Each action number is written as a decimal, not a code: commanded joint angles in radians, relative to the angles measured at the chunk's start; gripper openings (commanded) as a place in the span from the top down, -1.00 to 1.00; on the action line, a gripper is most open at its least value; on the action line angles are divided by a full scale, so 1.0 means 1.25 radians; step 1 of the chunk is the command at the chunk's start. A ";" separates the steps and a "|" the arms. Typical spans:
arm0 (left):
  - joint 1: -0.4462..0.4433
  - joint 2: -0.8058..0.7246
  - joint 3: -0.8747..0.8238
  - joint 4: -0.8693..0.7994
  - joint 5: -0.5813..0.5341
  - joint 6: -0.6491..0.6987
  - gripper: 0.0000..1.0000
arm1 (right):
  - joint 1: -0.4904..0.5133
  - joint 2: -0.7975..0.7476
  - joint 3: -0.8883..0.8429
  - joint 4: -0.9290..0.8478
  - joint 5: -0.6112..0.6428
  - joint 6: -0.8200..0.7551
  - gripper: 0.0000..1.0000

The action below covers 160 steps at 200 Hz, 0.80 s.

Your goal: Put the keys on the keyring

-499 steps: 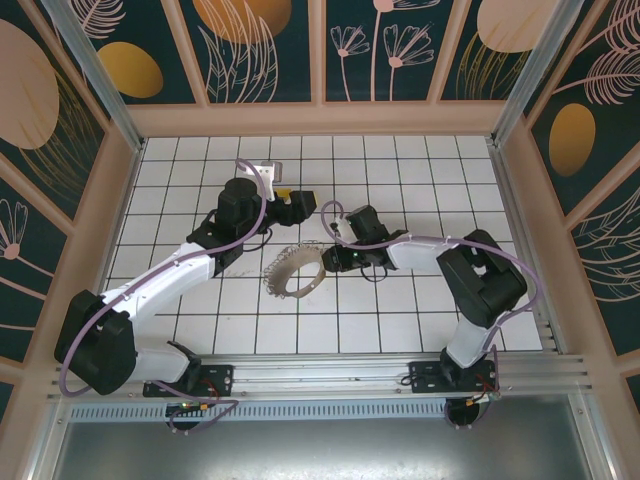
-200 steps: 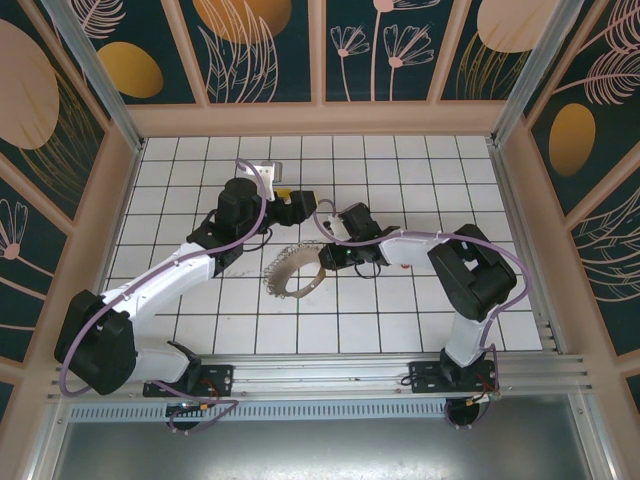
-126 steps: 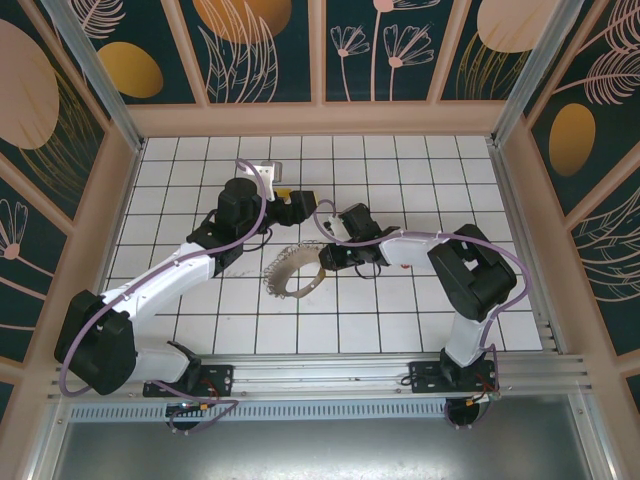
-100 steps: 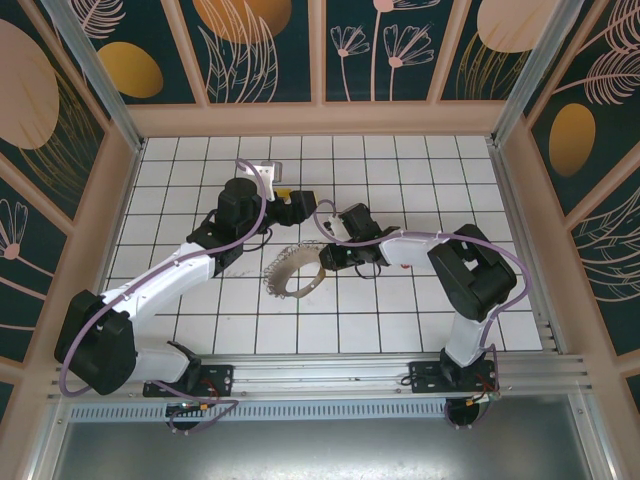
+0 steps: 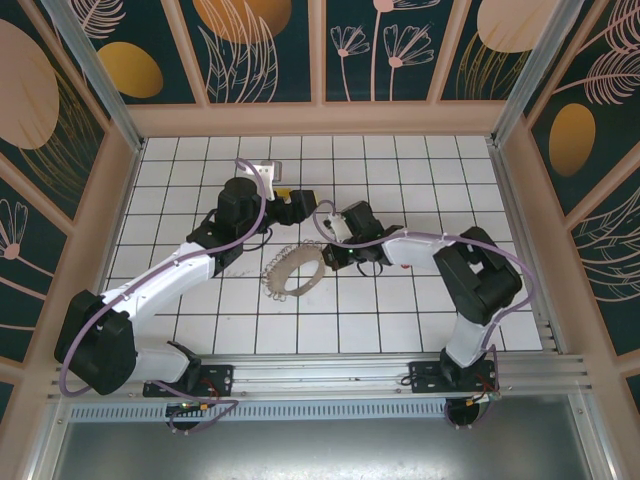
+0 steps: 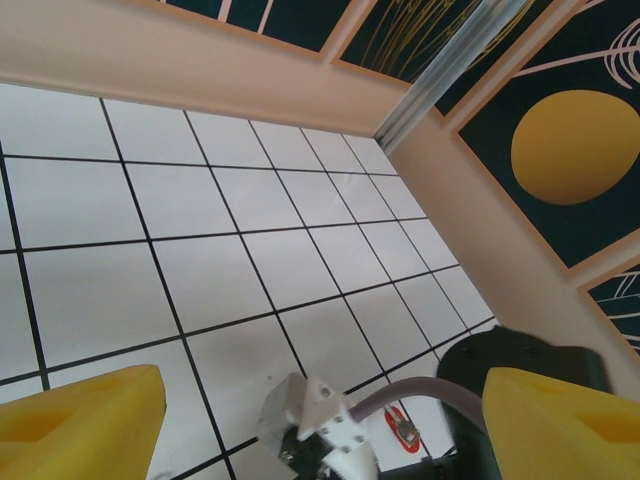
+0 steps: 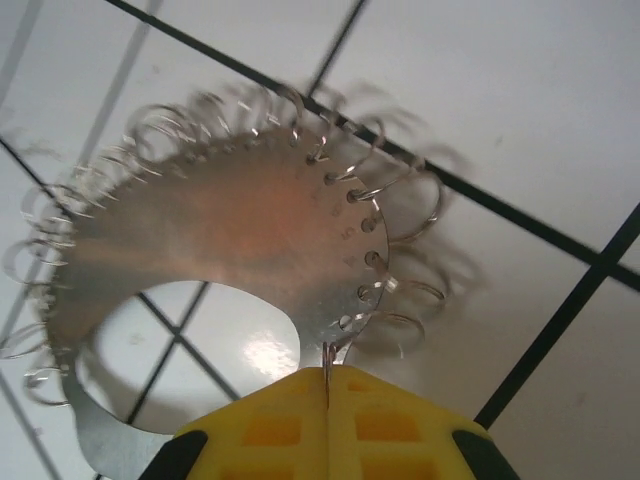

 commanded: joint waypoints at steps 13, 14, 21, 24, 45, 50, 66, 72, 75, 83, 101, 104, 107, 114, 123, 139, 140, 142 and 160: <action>0.002 -0.013 0.064 -0.022 0.003 0.020 -0.67 | -0.047 -0.155 -0.002 0.061 -0.096 -0.063 1.00; 0.002 -0.013 0.066 -0.024 0.003 0.022 -0.67 | -0.049 -0.158 -0.002 0.063 -0.099 -0.063 1.00; 0.003 -0.014 0.078 -0.033 0.001 0.029 -0.67 | -0.061 -0.182 -0.001 0.078 -0.120 -0.066 1.00; 0.002 -0.014 0.081 -0.036 0.001 0.034 -0.67 | -0.067 -0.191 0.000 0.083 -0.128 -0.068 1.00; 0.003 -0.015 0.114 -0.059 0.022 0.067 -0.68 | -0.103 -0.253 0.007 0.121 -0.180 -0.081 1.00; 0.004 -0.014 0.125 -0.067 0.030 0.078 -0.68 | -0.113 -0.267 0.010 0.130 -0.193 -0.083 1.00; 0.004 -0.012 0.154 -0.087 0.062 0.107 -0.67 | -0.145 -0.311 0.015 0.171 -0.237 -0.079 1.00; 0.005 -0.011 0.164 -0.090 0.077 0.116 -0.66 | -0.156 -0.327 0.017 0.185 -0.245 -0.075 1.00; 0.006 -0.010 0.168 -0.091 0.086 0.121 -0.65 | -0.161 -0.333 0.018 0.193 -0.250 -0.072 1.00; 0.006 -0.007 0.180 -0.094 0.111 0.133 -0.62 | -0.175 -0.348 0.024 0.211 -0.263 -0.062 1.00; 0.008 0.000 0.203 -0.097 0.169 0.154 -0.54 | -0.203 -0.369 0.043 0.241 -0.298 -0.037 1.00; 0.007 0.002 0.207 -0.096 0.178 0.158 -0.53 | -0.207 -0.371 0.045 0.246 -0.303 -0.032 1.00; 0.007 0.004 0.209 -0.095 0.189 0.161 -0.52 | -0.210 -0.374 0.049 0.253 -0.308 -0.027 1.00; 0.008 0.010 0.218 -0.095 0.211 0.166 -0.49 | -0.218 -0.381 0.050 0.273 -0.317 -0.012 1.00; 0.007 0.017 0.229 -0.094 0.238 0.170 -0.46 | -0.226 -0.389 0.051 0.302 -0.334 0.008 1.00; 0.007 0.027 0.243 -0.077 0.275 0.165 -0.39 | -0.236 -0.400 0.048 0.357 -0.352 0.045 1.00; 0.007 0.028 0.243 -0.076 0.277 0.165 -0.38 | -0.235 -0.401 0.048 0.360 -0.353 0.048 1.00; 0.008 0.028 0.244 -0.073 0.282 0.164 -0.37 | -0.237 -0.402 0.047 0.367 -0.357 0.052 1.00; 0.009 0.034 0.251 -0.043 0.330 0.149 -0.27 | -0.240 -0.406 0.044 0.428 -0.378 0.095 1.00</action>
